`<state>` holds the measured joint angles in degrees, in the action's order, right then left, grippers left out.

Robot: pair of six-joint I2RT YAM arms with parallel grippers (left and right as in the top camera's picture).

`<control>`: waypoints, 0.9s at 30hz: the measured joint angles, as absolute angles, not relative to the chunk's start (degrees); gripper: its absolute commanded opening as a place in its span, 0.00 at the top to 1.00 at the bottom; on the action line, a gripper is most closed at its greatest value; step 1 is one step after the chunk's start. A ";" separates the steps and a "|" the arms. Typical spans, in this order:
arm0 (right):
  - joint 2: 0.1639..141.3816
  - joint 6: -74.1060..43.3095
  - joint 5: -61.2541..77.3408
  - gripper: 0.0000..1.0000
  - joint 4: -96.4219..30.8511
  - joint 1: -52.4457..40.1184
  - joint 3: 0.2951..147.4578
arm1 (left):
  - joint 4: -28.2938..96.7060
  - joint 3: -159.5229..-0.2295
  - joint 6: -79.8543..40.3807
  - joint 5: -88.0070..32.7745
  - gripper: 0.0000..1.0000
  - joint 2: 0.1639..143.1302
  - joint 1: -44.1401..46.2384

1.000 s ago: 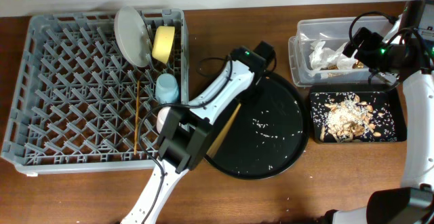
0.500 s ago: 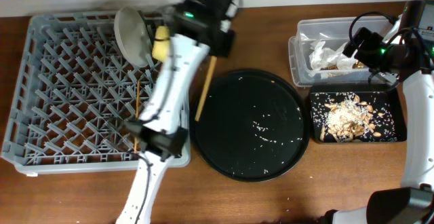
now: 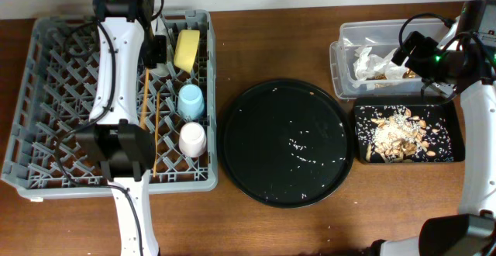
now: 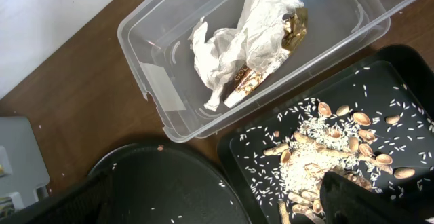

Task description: Sort waste into correct bins and load items into the dishwasher rack

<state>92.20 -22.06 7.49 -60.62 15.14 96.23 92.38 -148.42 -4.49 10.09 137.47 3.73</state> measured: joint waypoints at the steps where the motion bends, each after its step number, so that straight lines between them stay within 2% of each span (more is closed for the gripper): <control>1: 92.20 -22.06 7.49 0.02 -60.64 15.14 96.23 | 91.22 -147.57 -3.68 9.87 0.49 137.47 3.92; 5: 92.20 -22.11 7.49 0.01 -60.64 15.14 96.23 | 90.43 -148.00 -1.93 9.21 0.47 137.47 5.23; 10: 92.20 -22.06 7.49 0.01 -60.64 15.14 96.23 | 90.89 -156.77 -1.28 4.71 0.43 135.92 5.96; 12: 92.20 -22.04 7.49 0.02 -60.64 15.14 96.23 | 89.32 -160.38 -1.28 2.92 0.33 132.44 5.82; 13: 92.20 -22.04 7.49 0.02 -60.62 15.14 96.23 | 87.92 -162.28 -1.17 2.50 0.01 129.64 5.82; 19: 92.20 -22.06 7.49 0.02 -60.64 15.14 96.23 | 85.93 -166.52 -1.06 1.67 0.01 114.43 5.82; 27: 92.18 -22.06 7.44 0.02 -60.64 14.94 96.23 | 86.24 -166.17 -1.06 1.63 0.01 115.09 5.82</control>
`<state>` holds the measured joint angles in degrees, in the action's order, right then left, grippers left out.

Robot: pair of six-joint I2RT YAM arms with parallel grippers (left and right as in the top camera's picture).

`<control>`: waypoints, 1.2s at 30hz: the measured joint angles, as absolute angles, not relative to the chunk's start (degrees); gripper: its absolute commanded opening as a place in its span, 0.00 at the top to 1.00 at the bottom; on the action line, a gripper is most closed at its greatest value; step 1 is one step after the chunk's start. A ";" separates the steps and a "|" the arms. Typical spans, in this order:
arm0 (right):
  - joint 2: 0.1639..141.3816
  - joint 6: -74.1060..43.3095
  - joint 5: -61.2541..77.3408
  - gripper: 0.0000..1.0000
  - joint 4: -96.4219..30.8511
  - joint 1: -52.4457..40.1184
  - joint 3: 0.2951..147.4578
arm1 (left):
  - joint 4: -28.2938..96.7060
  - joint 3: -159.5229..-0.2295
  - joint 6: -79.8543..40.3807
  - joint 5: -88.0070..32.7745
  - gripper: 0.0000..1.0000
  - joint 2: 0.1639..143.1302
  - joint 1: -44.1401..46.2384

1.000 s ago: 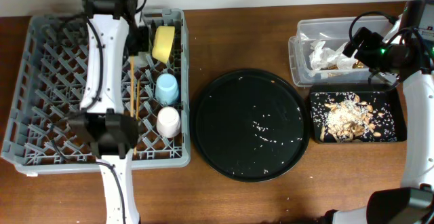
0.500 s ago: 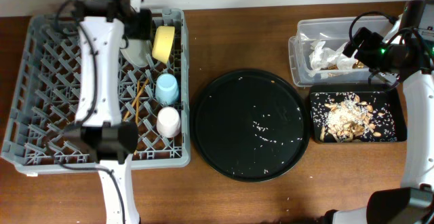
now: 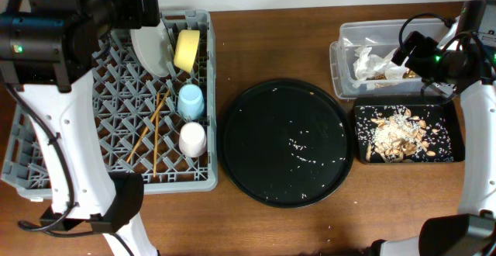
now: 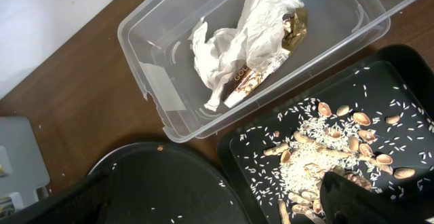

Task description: Sort waste into correct bins and load items into the dishwasher rack

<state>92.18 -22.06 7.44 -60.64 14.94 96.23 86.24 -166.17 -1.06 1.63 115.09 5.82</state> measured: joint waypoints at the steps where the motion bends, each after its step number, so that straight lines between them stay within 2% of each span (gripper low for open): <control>1: 91.81 -22.06 7.33 0.01 -60.64 14.20 96.23 | 86.26 -166.17 -1.06 1.63 0.01 115.09 5.82; 5: 81.62 -18.87 1.10 0.02 -60.40 6.46 96.03 | 86.28 -166.17 -1.06 1.45 0.01 115.09 5.82; 7: 71.99 -16.75 -3.77 0.02 -55.79 4.45 93.36 | 86.28 -166.17 -1.06 1.45 0.01 115.09 5.82; 9: 63.22 -14.48 -6.04 0.02 -45.78 4.45 84.25 | 86.26 -166.17 -1.08 1.43 0.01 115.09 5.82; 13: 45.15 -12.75 -6.57 0.02 -22.33 4.45 54.46 | 86.35 -165.97 -1.06 1.30 0.01 115.09 5.82; 17: 25.67 -12.16 -6.37 0.02 -14.87 4.45 30.59 | 86.26 -165.97 -1.06 1.26 0.01 115.09 5.82; 22: 6.81 -12.08 -4.89 0.02 -11.05 4.45 14.50 | 86.24 -165.97 -1.06 1.23 0.01 115.09 5.82; 28: 0.91 -12.10 -1.74 0.02 4.95 4.45 3.29 | 86.30 -165.97 -1.06 1.23 0.01 115.09 5.82; 30: 0.84 -12.23 0.10 0.01 6.74 4.45 2.33 | 86.28 -165.97 -1.06 1.23 0.01 115.09 5.82; 36: 0.69 -12.45 0.82 0.01 -3.84 4.34 0.60 | 86.28 -165.97 -1.06 1.23 0.01 115.09 5.82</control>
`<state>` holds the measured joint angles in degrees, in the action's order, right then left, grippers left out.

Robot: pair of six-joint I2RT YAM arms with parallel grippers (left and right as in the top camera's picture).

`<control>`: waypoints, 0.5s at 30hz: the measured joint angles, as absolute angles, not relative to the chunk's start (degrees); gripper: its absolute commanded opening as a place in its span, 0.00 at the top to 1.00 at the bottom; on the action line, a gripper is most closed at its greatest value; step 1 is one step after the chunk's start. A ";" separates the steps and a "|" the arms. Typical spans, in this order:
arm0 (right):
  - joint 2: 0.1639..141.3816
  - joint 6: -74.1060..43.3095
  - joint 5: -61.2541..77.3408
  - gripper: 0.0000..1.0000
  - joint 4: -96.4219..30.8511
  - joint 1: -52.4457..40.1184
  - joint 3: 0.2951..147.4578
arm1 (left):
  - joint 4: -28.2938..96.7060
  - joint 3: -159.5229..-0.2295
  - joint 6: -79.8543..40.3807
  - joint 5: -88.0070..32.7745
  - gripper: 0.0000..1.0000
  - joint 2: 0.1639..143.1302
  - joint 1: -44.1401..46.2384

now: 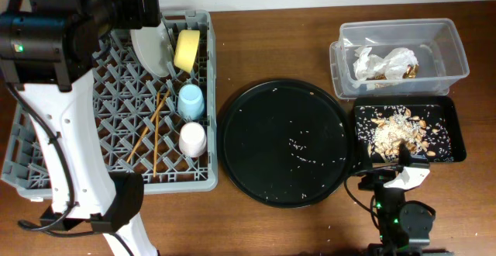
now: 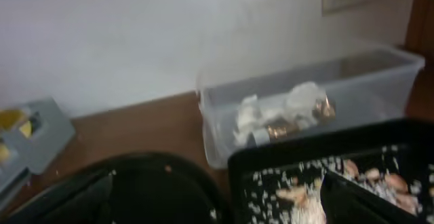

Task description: Sort waste into correct bins and load items into the dishwasher rack

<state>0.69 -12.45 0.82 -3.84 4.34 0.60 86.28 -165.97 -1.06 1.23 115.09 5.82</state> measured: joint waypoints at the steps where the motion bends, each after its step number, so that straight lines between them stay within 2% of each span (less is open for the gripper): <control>1: 0.69 -12.49 0.75 0.02 -4.21 4.03 0.60 | 86.28 -165.97 -1.06 1.23 0.01 115.09 5.82; 15: 0.69 -13.08 0.75 0.02 -4.25 3.42 0.60 | 86.28 -165.97 -1.06 1.23 0.01 115.09 5.82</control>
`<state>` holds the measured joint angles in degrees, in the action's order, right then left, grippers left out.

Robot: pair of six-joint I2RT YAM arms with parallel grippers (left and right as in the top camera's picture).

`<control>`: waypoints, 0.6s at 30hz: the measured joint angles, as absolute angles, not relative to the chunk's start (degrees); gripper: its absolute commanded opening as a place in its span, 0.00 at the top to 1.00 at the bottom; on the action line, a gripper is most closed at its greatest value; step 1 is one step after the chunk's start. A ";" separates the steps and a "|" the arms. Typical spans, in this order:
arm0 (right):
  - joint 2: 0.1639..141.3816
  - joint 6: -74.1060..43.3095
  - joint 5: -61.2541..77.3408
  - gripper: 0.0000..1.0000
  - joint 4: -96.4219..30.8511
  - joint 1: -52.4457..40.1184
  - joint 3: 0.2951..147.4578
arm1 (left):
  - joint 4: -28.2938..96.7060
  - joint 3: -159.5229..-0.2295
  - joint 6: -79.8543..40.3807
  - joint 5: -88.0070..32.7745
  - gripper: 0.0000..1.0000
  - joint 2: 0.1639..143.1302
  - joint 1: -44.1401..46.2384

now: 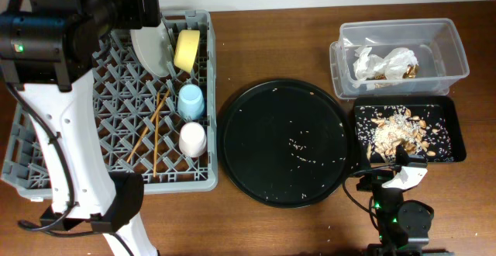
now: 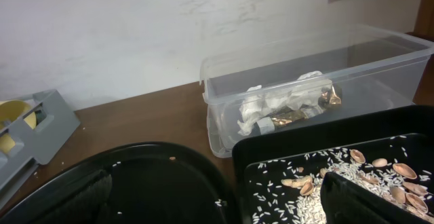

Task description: Sort waste into correct bins and load items into the dishwasher rack

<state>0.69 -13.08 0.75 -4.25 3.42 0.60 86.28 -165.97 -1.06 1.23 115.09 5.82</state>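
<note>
The grey dishwasher rack (image 1: 116, 185) at left holds a white plate (image 1: 147, 46) on edge, a yellow sponge (image 1: 187, 49), a blue cup (image 1: 191, 101), a white cup (image 1: 192, 140) and chopsticks (image 1: 151, 128). My left gripper (image 1: 139, 0) hangs high over the rack's back edge; its jaws are not readable. A clear bin (image 1: 457, 54) holds crumpled paper and a wrapper (image 2: 271, 105). Rice and nut shells (image 1: 399, 132) lie in the black rectangular tray (image 1: 457, 143). My right gripper (image 2: 217, 207) sits low at the table's front, open and holding nothing, facing both.
A round black tray (image 1: 284, 141) with scattered rice grains lies between rack and bins. The raised left arm (image 1: 70, 93) covers much of the rack's left half from overhead. A white wall stands behind the table.
The right wrist view has sharpened and tipped slightly lower. The right gripper stays at the table's front, open. The left arm and the rack's contents have not moved.
First the left arm reached low into the rack's back, and the right gripper hovered over the clear bin. Then the left arm was raised, showing a plate on edge in the rack. After that the right arm was back at the table's front, where it stays.
</note>
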 measured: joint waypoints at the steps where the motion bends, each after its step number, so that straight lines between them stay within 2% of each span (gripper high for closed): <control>1: 0.69 -13.10 0.75 0.02 -4.25 3.42 0.60 | 86.28 -165.97 -1.06 1.23 0.01 115.09 5.82; 8: 0.69 -13.10 0.75 0.02 -4.25 3.42 0.60 | 88.60 -165.97 -0.84 1.28 0.01 115.15 5.82; 11: 0.69 -13.08 0.75 0.01 -4.25 3.42 0.60 | 84.95 -160.68 3.79 1.32 0.01 114.93 5.54; 15: 0.69 -13.13 0.75 0.02 -4.25 3.40 0.60 | 70.04 -141.27 6.33 1.45 0.01 109.65 5.15; 18: 0.69 -13.08 0.78 0.01 -4.23 3.36 0.62 | 52.16 -118.02 6.70 1.45 0.01 98.30 4.45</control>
